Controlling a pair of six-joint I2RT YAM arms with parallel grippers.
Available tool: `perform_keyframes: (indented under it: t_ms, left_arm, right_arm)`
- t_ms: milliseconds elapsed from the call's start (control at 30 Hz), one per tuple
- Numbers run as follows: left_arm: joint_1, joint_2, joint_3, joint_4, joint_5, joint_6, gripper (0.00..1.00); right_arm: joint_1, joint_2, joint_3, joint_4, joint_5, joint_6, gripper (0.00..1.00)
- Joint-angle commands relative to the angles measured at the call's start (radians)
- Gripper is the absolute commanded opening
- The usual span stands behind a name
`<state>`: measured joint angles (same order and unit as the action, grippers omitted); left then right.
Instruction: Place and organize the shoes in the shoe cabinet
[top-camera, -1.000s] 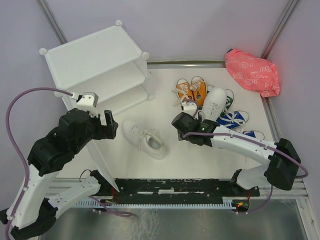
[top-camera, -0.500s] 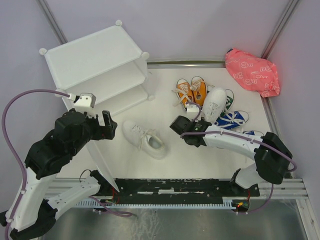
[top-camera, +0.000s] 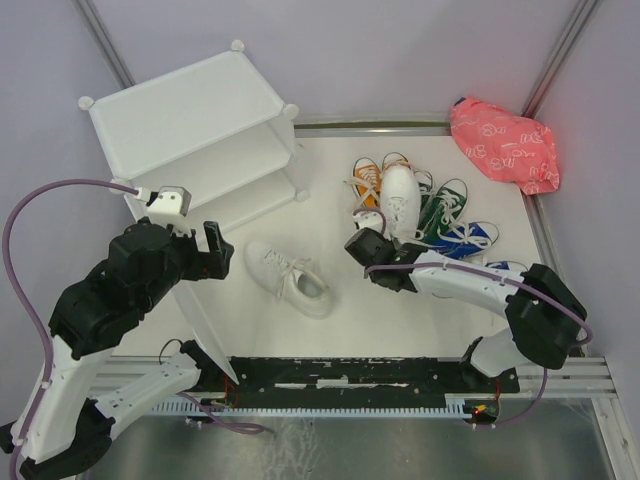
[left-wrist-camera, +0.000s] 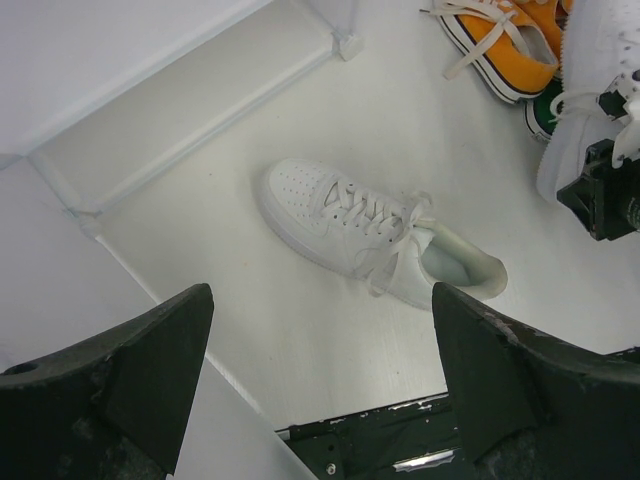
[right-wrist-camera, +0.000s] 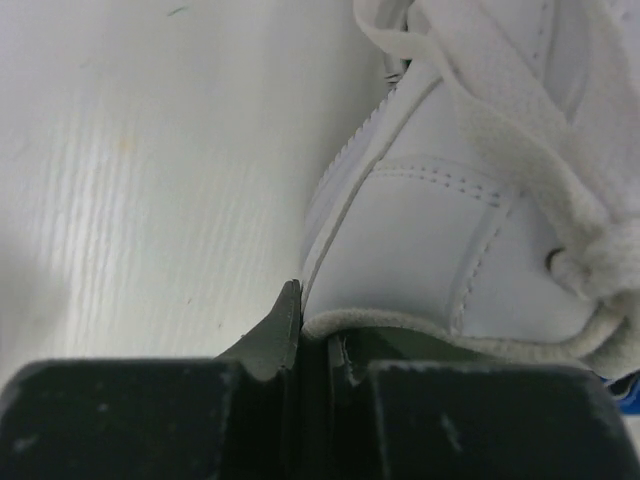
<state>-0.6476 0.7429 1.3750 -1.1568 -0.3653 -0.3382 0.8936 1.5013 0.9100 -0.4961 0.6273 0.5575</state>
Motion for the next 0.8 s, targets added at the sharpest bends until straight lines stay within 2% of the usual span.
perform_keyframes:
  t_ms: [0,133,233,300,367,500,567,767]
  left_arm:
    - [0.003,-0.001,0.019,0.027,-0.02,0.029,0.96]
    - [0.003,0.007,0.002,0.046,-0.014,0.033,0.96]
    - [0.002,0.016,-0.006,0.052,-0.01,0.035,0.96]
    - [0.002,0.016,-0.007,0.051,-0.013,0.038,0.96]
    - [0.002,0.016,-0.005,0.049,-0.018,0.039,0.96]
    - [0.003,0.013,0.002,0.038,-0.027,0.041,0.96]
    - [0.003,0.009,0.003,0.031,-0.033,0.041,0.96]
    - [0.003,0.006,-0.005,0.031,-0.045,0.049,0.96]
  right_arm:
    - [0.051,-0.069,0.098,0.042,-0.313,-0.36,0.09]
    - [0.095,0.005,0.231,-0.081,-0.503,-0.476,0.1]
    - [0.101,0.071,0.273,-0.067,-0.606,-0.503,0.11]
    - [0.102,0.12,0.305,-0.056,-0.607,-0.523,0.13]
    - [0.102,0.169,0.337,-0.048,-0.57,-0.551,0.22]
    - [0.101,0.239,0.394,-0.055,-0.484,-0.58,0.5]
    - [0.101,0.248,0.419,-0.074,-0.46,-0.569,0.6]
    - [0.102,0.129,0.411,-0.113,-0.484,-0.488,0.83]
